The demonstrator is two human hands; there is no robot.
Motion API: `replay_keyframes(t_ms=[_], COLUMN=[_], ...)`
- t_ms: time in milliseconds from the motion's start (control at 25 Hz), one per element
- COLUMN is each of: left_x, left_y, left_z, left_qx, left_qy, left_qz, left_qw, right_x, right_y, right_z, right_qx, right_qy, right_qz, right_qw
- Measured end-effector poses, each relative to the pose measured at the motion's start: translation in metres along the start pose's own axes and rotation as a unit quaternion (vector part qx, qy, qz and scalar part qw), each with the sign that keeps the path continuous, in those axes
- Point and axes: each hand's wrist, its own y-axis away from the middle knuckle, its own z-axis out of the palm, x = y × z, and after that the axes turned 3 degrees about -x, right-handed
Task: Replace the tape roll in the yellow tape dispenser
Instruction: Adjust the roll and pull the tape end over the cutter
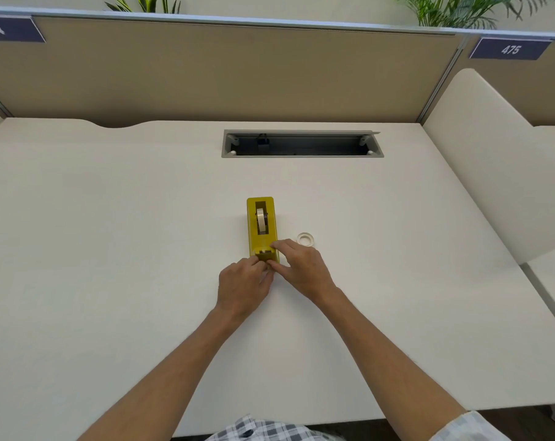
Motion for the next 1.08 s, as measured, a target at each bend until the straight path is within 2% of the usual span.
replay_keyframes(t_ms=[80,200,320,440,760,1080], left_x=[-0.001,-0.002,-0.010,-0.015,-0.022,-0.028], left_y=[0.002,-0.001,-0.008,-0.009,-0.012,-0.019], left_z=[-0.002,-0.009,-0.011,-0.011,-0.017,-0.016], left_qx=[0.017,0.080,0.063,0.013,-0.032,-0.057], left_qy=[0.030,0.076,0.146,0.155,0.110,0.089], left_qz=[-0.006,-0.071,-0.104,-0.063,0.017,0.027], left_qw=[0.999,0.991,0.982,0.986,0.993,0.994], right_x=[0.001,0.000,-0.001,-0.004,-0.005,-0.007], right_y=[0.000,0.000,0.001,0.002,0.000,-0.003], right_z=[0.000,0.000,0.001,0.001,0.005,0.011], right_qx=[0.005,0.013,0.019,0.021,0.016,0.035], right_qy=[-0.011,-0.026,-0.039,-0.044,-0.030,-0.010], right_qz=[0.006,0.018,0.028,0.037,0.044,0.039], right_qw=[1.000,0.999,0.999,0.998,0.998,0.999])
